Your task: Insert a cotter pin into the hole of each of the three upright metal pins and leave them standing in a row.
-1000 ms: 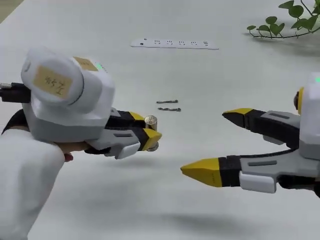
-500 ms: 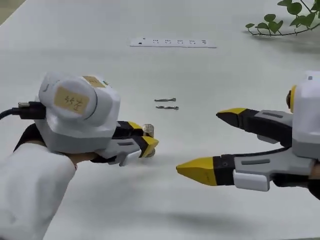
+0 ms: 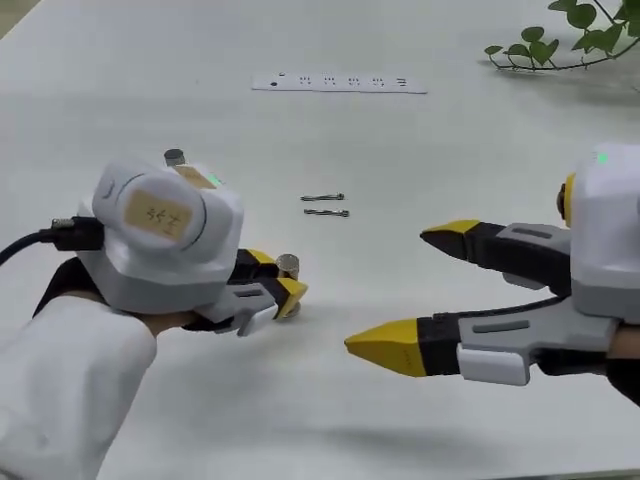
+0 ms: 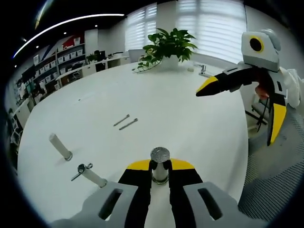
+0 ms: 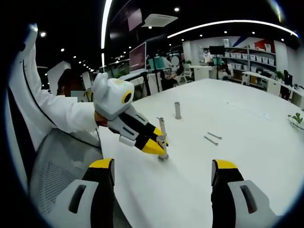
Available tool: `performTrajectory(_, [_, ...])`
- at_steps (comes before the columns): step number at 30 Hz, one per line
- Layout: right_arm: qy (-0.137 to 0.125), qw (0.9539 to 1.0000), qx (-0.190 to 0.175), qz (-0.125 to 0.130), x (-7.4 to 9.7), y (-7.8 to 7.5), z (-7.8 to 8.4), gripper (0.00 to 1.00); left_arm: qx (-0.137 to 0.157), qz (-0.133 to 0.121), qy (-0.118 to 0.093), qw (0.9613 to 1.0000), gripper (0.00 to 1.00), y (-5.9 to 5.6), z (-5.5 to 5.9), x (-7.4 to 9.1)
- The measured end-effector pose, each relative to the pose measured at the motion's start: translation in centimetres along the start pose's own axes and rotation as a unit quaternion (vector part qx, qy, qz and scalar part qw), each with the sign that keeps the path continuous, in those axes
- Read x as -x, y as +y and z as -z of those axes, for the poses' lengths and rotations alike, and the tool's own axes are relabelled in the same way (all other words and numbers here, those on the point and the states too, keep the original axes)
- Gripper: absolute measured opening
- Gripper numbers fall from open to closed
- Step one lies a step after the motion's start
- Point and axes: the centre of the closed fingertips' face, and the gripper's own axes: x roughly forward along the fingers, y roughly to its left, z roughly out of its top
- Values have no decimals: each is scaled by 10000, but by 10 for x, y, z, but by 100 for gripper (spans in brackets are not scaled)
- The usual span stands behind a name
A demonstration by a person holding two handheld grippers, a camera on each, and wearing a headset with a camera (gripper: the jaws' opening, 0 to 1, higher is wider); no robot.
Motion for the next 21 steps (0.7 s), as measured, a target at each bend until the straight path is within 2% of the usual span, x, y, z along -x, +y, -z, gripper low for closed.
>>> performTrajectory(3, [20, 10000, 5, -13, -1, -1, 0, 82, 113, -20, 39, 9999, 10, 1, 4, -1])
performTrajectory(5, [31, 10000, -2, -9, -1, -1, 1, 82, 88, -59, 82, 9999, 10, 1, 7, -2])
performTrajectory(6, [34, 10000, -6, -4, -1, -1, 1, 82, 117, -67, 11, 9999, 10, 1, 5, -1])
performTrajectory(10, [48, 10000, -21, -1, 0, -1, 2, 82, 176, -76, -13, 9998, 10, 0, 6, -1])
performTrajectory(13, [62, 10000, -14, 4, -1, -1, 3, 82, 350, -126, -61, 9993, 10, -1, 7, 0])
performTrajectory(21, [80, 9999, -13, 67, 1, -4, 2, 83, 386, -233, -145, 9989, 11, -3, 8, 0])
